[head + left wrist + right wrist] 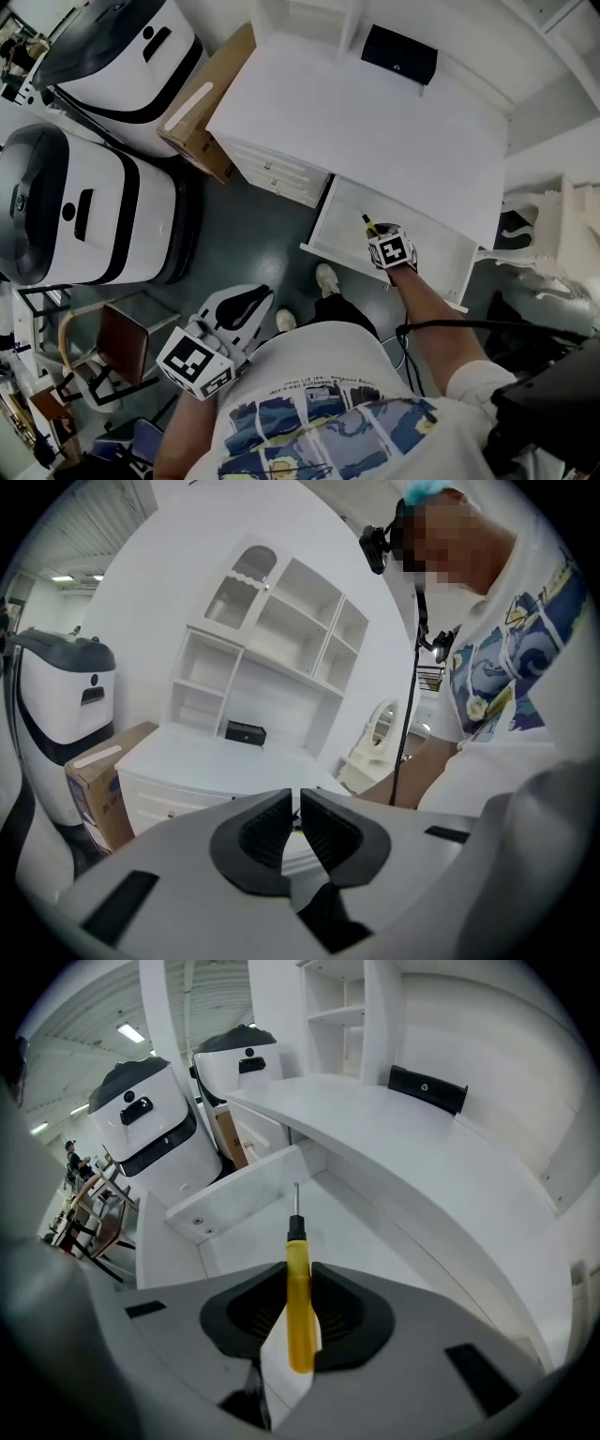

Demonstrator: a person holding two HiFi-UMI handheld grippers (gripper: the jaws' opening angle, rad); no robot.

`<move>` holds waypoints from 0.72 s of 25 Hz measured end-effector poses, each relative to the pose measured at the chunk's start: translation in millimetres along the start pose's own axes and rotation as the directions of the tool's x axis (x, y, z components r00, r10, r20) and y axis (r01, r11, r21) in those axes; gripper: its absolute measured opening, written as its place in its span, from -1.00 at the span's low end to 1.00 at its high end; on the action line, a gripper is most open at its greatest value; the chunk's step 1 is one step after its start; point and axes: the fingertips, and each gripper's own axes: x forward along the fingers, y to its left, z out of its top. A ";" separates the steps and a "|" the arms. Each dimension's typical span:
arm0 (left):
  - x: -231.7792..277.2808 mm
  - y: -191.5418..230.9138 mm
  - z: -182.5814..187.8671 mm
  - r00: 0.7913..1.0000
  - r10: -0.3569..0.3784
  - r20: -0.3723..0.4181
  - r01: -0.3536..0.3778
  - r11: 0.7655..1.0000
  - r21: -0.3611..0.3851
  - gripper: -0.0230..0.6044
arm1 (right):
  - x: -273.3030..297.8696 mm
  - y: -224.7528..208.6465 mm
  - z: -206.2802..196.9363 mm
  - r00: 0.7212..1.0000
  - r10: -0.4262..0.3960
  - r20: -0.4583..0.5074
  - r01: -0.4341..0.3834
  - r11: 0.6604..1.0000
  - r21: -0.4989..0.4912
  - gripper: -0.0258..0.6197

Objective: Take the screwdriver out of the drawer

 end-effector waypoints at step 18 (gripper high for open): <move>-63.1 -19.4 -34.4 0.998 -0.060 0.028 0.059 0.997 0.042 -0.83 | -113.2 72.7 -0.9 0.986 0.048 0.162 -0.060 0.996 0.072 -0.62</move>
